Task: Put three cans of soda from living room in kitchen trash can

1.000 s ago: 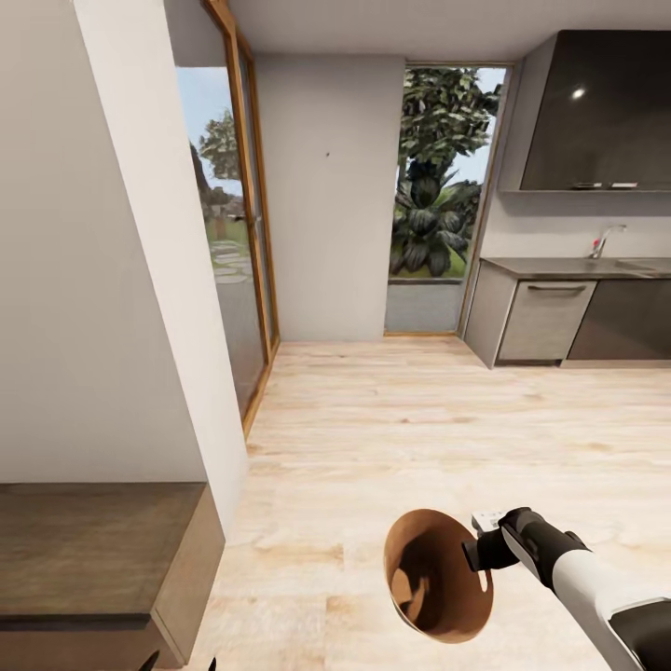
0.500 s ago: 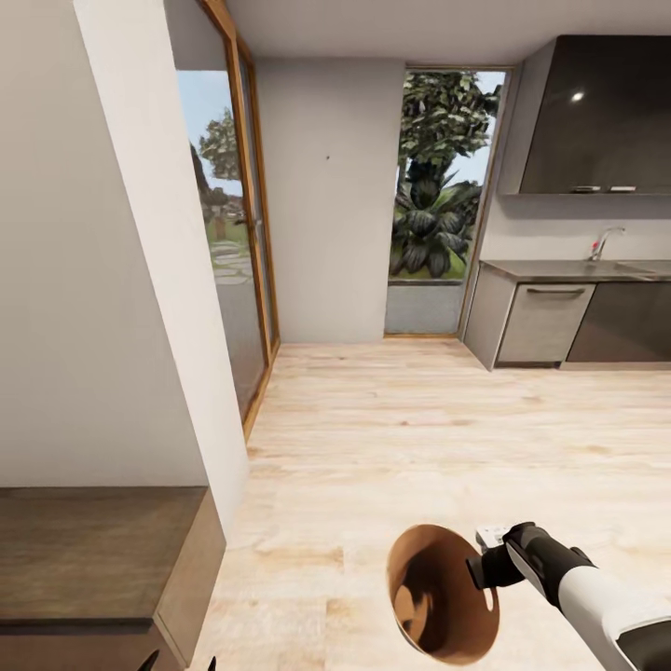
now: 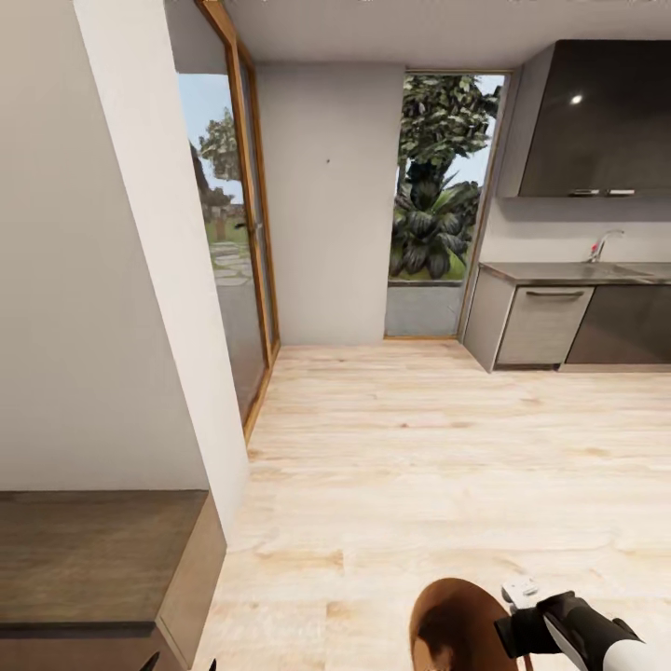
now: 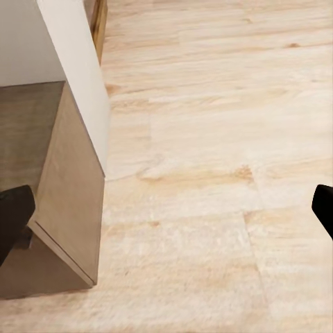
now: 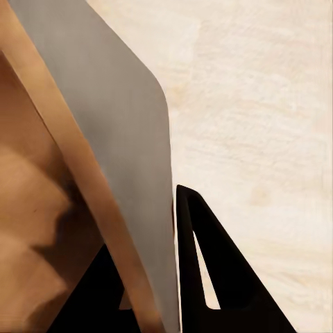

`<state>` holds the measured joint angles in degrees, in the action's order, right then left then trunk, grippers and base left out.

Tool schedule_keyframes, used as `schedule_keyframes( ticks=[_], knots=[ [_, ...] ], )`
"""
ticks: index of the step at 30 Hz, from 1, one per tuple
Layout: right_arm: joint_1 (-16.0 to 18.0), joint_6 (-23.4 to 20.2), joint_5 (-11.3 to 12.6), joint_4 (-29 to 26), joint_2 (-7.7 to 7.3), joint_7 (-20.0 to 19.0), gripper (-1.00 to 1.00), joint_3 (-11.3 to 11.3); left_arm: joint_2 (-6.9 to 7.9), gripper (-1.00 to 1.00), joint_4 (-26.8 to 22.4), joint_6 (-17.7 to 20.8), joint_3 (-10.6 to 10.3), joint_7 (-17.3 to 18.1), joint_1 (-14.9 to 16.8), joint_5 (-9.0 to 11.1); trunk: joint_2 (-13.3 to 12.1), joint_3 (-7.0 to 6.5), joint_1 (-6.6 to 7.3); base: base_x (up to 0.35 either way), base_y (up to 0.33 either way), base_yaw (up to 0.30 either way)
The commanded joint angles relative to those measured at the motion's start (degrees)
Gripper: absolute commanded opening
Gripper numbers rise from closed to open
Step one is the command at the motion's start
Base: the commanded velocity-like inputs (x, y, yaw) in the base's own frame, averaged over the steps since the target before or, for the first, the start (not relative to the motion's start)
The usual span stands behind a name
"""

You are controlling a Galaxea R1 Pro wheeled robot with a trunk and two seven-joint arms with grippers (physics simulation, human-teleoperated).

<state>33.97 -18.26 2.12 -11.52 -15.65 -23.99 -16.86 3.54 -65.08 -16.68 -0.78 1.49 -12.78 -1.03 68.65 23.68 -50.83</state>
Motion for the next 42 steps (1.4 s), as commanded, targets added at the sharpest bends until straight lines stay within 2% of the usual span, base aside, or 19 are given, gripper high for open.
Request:
schedule_keyframes(
  ticks=[1, 3, 5, 12, 16, 19, 22, 24, 31, 42],
  knots=[
    [-0.23, 0.18, 0.80, -0.16, -0.50, -2.32, -1.00, 0.56, 0.01, 1.00, 0.02, -0.01, -0.01, 0.00, 0.02, -0.01, -0.41, -0.19, 0.23, 0.000, 0.000, 0.000],
    [-0.49, 0.53, 0.39, -0.27, -1.03, -5.86, -1.00, 0.48, -0.01, 1.00, 0.03, 0.00, -0.01, 0.00, 0.03, -0.02, -1.22, -0.55, 0.67, 0.000, 0.000, 0.000],
    [-0.57, 0.68, -0.11, -0.32, -1.17, -7.19, -1.00, 0.47, -0.01, 1.00, 0.04, -0.01, -0.01, 0.00, 0.00, 0.01, -2.02, -0.91, 1.11, 0.000, 0.000, 0.000],
    [-0.58, -0.79, -0.72, -0.46, -1.22, -8.99, -1.00, 0.67, -0.02, 1.00, 0.04, -0.01, -0.01, 0.00, -0.03, 0.07, -4.83, -2.17, 2.64, 0.000, 0.000, 0.000],
    [-0.12, -8.92, -0.85, -0.98, -1.08, -10.01, -1.00, 0.68, -0.02, 1.00, 0.04, -0.02, -0.01, 0.00, -0.05, 0.07, -6.43, -2.88, 3.52, 0.000, 0.000, 0.000],
    [0.38, -15.50, -0.94, -4.62, -0.84, -10.27, -1.00, 0.68, -0.02, 1.00, 0.04, -0.02, -0.01, 0.00, -0.05, 0.05, -7.63, -3.42, 4.18, 0.000, 0.000, 0.000],
    [1.07, -23.90, -0.94, -10.15, -0.57, -10.09, -1.00, 0.54, -0.02, 1.00, 0.04, -0.02, -0.01, 0.00, -0.03, 0.05, -8.44, -3.78, 4.62, 0.000, 0.000, 0.000],
    [1.24, -26.72, -0.91, -11.99, -0.49, -9.75, -1.00, 0.47, -0.01, 1.00, 0.00, -0.11, 0.03, 0.00, -0.04, 0.16, -8.44, -3.78, 4.62, 0.000, 0.000, 0.000],
    [0.95, -23.67, -0.79, -13.18, -0.53, -9.73, -1.00, 0.58, 0.04, 1.00, 0.04, -0.27, 0.08, 0.05, -0.05, 0.24, -8.44, -3.78, 4.62, 0.000, 0.000, 0.000],
    [0.87, -23.05, -0.57, -13.32, -0.19, -9.16, -1.00, 0.53, -0.01, 1.00, 0.04, -0.26, -0.01, 0.20, -0.05, 0.09, -8.44, -3.78, 4.62, -0.049, 0.100, 0.004]
  ],
)
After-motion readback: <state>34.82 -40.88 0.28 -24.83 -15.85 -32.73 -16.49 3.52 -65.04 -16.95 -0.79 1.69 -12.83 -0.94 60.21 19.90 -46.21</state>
